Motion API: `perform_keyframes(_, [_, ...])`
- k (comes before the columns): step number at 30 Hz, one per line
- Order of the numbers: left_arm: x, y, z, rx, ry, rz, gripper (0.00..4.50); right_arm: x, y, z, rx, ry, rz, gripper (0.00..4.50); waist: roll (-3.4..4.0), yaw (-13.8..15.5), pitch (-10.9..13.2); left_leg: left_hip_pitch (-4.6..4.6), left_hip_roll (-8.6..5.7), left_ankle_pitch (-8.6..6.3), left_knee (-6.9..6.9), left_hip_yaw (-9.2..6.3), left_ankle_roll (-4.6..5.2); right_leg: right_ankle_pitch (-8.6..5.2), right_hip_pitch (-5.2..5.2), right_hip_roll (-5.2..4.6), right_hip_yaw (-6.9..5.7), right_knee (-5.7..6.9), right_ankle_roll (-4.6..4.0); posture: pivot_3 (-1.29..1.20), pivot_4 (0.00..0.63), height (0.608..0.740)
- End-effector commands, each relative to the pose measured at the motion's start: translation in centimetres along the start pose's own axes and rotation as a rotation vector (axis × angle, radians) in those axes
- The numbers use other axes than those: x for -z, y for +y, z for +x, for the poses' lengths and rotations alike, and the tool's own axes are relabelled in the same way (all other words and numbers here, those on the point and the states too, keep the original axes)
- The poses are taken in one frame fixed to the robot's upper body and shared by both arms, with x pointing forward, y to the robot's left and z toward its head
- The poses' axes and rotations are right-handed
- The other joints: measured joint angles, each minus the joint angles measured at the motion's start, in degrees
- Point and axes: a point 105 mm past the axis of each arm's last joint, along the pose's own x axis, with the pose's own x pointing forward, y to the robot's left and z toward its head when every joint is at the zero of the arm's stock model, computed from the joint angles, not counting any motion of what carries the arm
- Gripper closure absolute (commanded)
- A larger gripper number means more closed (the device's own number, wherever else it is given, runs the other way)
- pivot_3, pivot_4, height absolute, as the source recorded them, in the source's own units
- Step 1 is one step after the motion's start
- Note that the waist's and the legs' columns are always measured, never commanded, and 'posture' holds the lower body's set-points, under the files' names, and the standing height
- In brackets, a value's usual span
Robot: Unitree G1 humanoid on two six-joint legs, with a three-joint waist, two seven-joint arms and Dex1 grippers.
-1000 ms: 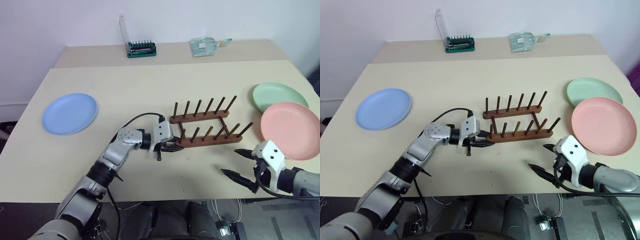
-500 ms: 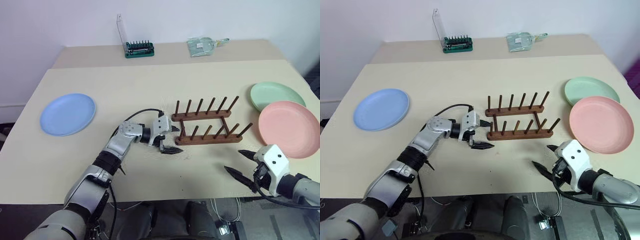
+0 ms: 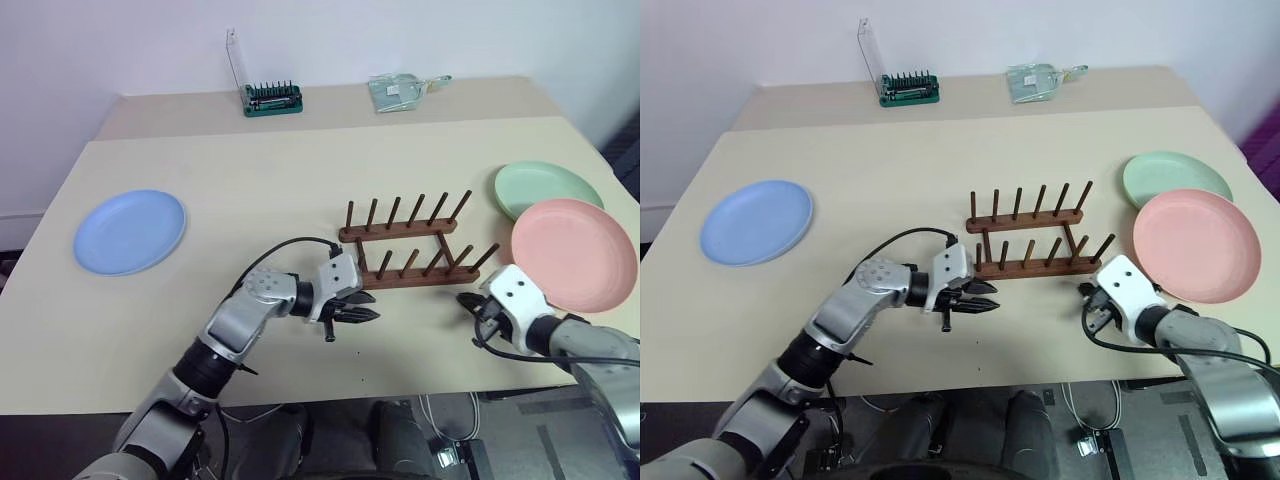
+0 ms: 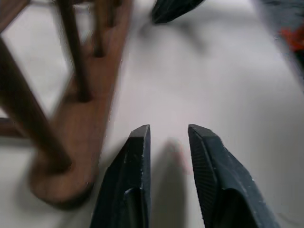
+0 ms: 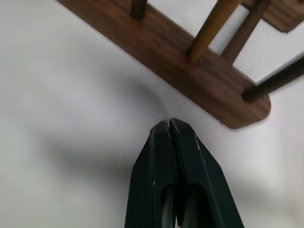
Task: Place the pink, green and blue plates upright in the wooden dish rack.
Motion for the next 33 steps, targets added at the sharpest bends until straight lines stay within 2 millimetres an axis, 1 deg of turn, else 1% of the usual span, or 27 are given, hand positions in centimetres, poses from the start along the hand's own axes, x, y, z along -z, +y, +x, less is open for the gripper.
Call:
perform_keyframes(1, [1.3,1.7,0.0,-0.119,0.085,0.053,3.26,-0.3,-0.8,1.5,0.055,-0.006,-0.035,4.50,-0.11,0.10,-0.05,0.04,0.00,0.01,0.01,0.00,-0.01,0.00,0.05,0.01,0.00,0.00,0.00,0.00,0.150,0.740])
perform_keyframes(2, [1.5,2.3,0.1,-0.161,0.094,0.075,3.26,-0.5,-1.3,2.0,0.079,-0.007,-0.048,4.50,-0.13,0.07,-0.07,0.05,0.00,0.01,0.01,-0.01,-0.02,0.00,0.07,0.01,0.00,-0.01,-0.01,0.00,0.150,0.740])
perform_keyframes(3, [1.9,3.3,0.2,-0.218,0.106,0.032,3.26,-0.7,-1.9,2.5,0.107,-0.009,-0.058,4.50,-0.14,0.01,-0.08,0.09,0.00,0.01,0.02,0.00,-0.02,0.01,0.10,0.01,0.00,-0.01,-0.01,0.00,0.150,0.740])
perform_keyframes(4, [2.1,4.2,0.2,-0.275,0.111,0.026,3.26,-0.8,-2.4,2.9,0.123,-0.010,-0.057,4.50,-0.14,0.09,-0.08,0.21,0.00,0.01,0.02,0.02,-0.01,0.01,0.21,0.01,0.01,-0.02,-0.01,0.00,0.150,0.740])
perform_keyframes(6, [2.4,5.4,0.2,-0.338,0.126,0.012,3.26,-1.0,-2.9,3.5,0.139,-0.014,-0.067,4.50,-0.21,0.22,-0.07,0.38,-0.01,0.00,0.02,0.02,0.00,0.01,0.40,0.01,0.01,-0.04,-0.01,0.00,0.150,0.740])
perform_keyframes(9, [2.2,6.2,0.1,-0.364,0.111,0.036,3.26,-1.5,-3.6,4.2,0.155,-0.029,-0.093,4.50,-0.22,0.01,-0.09,0.42,-0.01,-0.03,0.00,-0.01,0.05,0.01,0.41,0.02,0.01,-0.02,0.00,0.00,0.150,0.740])
perform_keyframes(12, [2.5,7.5,-0.2,-0.414,0.123,0.023,3.26,-2.1,-4.5,4.9,0.180,-0.052,-0.110,4.50,-0.23,-0.16,-0.10,0.53,0.01,0.01,-0.03,0.07,-0.02,0.01,0.41,0.03,0.08,0.02,0.00,0.00,0.150,0.740])
perform_keyframes(15, [2.4,7.7,-0.2,-0.409,0.107,0.010,3.26,-2.3,-5.0,5.3,0.187,-0.058,-0.127,4.50,-0.22,-0.07,-0.11,0.56,0.02,0.01,-0.05,0.09,-0.03,0.01,0.41,0.05,0.11,0.03,0.00,0.00,0.150,0.740])
perform_keyframes(17, [2.1,7.1,0.0,-0.377,0.089,0.023,3.26,-2.6,-5.3,4.9,0.178,-0.074,-0.134,4.50,-0.22,-0.09,-0.11,0.56,0.02,0.01,-0.09,0.08,-0.02,0.01,0.40,0.06,0.12,0.03,0.00,0.00,0.150,0.740])
perform_keyframes(18, [1.8,6.7,0.0,-0.353,0.071,0.018,3.26,-2.7,-5.4,4.3,0.169,-0.081,-0.147,4.50,-0.21,-0.10,-0.11,0.56,0.02,0.01,-0.10,0.08,-0.02,0.01,0.39,0.06,0.13,0.02,-0.01,0.00,0.150,0.740])
perform_keyframes(20, [0.9,5.8,0.0,-0.310,0.015,0.044,3.30,-3.0,-5.6,2.8,0.155,-0.093,-0.162,3.97,-0.19,-0.04,-0.11,0.53,0.01,0.00,-0.14,0.09,0.00,0.01,0.36,0.06,0.14,0.01,0.00,0.00,0.150,0.740])
perform_keyframes(21, [0.2,5.1,-0.2,-0.267,-0.034,0.047,3.30,-3.4,-6.0,1.1,0.178,-0.113,-0.160,3.67,-0.19,-0.01,-0.11,0.50,0.02,-0.01,-0.17,0.08,0.00,0.01,0.32,0.05,0.15,0.00,0.00,0.00,0.150,0.740])
perform_keyframes(22, [-0.6,4.2,-0.6,-0.214,-0.089,0.052,3.30,-3.7,-6.5,-0.7,0.211,-0.124,-0.156,3.26,-0.15,0.15,-0.12,0.47,0.02,-0.01,-0.20,0.08,0.00,0.01,0.28,0.06,0.15,-0.01,0.00,0.00,0.150,0.740])
perform_keyframes(23, [-1.3,3.4,-1.0,-0.163,-0.137,0.037,3.30,-3.7,-6.7,-2.4,0.250,-0.124,-0.167,2.71,-0.05,0.36,-0.16,0.33,0.00,-0.01,-0.21,0.03,0.00,0.00,0.19,0.05,0.14,-0.03,0.00,0.00,0.150,0.740])
perform_keyframes(24, [-1.7,2.8,-1.3,-0.129,-0.167,0.028,3.30,-3.7,-6.8,-3.6,0.276,-0.119,-0.176,2.23,-0.05,0.29,-0.16,0.02,0.00,-0.02,-0.19,0.00,0.01,-0.01,-0.08,0.05,0.14,-0.01,0.01,0.00,0.150,0.740])
perform_keyframes(25, [-2.1,2.4,-1.6,-0.103,-0.190,0.025,3.30,-3.5,-6.8,-4.5,0.303,-0.109,-0.182,1.69,-0.07,0.17,-0.15,-0.16,-0.01,-0.01,-0.16,-0.01,0.01,0.00,-0.29,0.05,0.14,0.00,0.01,0.00,0.150,0.740])
perform_keyframes(28, [-3.2,1.3,-2.2,-0.003,-0.244,-0.009,3.30,-1.6,-6.4,-6.6,0.379,-0.027,-0.165,0.16,-0.07,0.20,-0.15,-0.16,-0.02,-0.01,-0.04,0.03,0.00,0.03,-0.24,0.04,0.14,0.03,-0.02,0.00,0.150,0.740])
perform_keyframes(30, [-3.6,1.0,-2.3,0.036,-0.256,-0.013,3.30,-0.2,-5.8,-6.9,0.408,0.019,-0.143,0.16,-0.07,0.19,-0.16,-0.11,-0.01,0.00,-0.02,0.03,-0.01,0.04,-0.17,0.05,0.14,0.04,-0.03,0.00,0.150,0.740])
perform_keyframes(33, [-4.4,0.6,-2.1,0.086,-0.279,-0.021,3.30,1.4,-5.6,-5.8,0.453,0.054,-0.122,0.16,-0.05,-0.10,-0.15,-0.02,0.01,-0.03,-0.02,0.11,0.04,0.03,-0.09,0.07,0.17,0.03,-0.03,0.00,0.150,0.740])
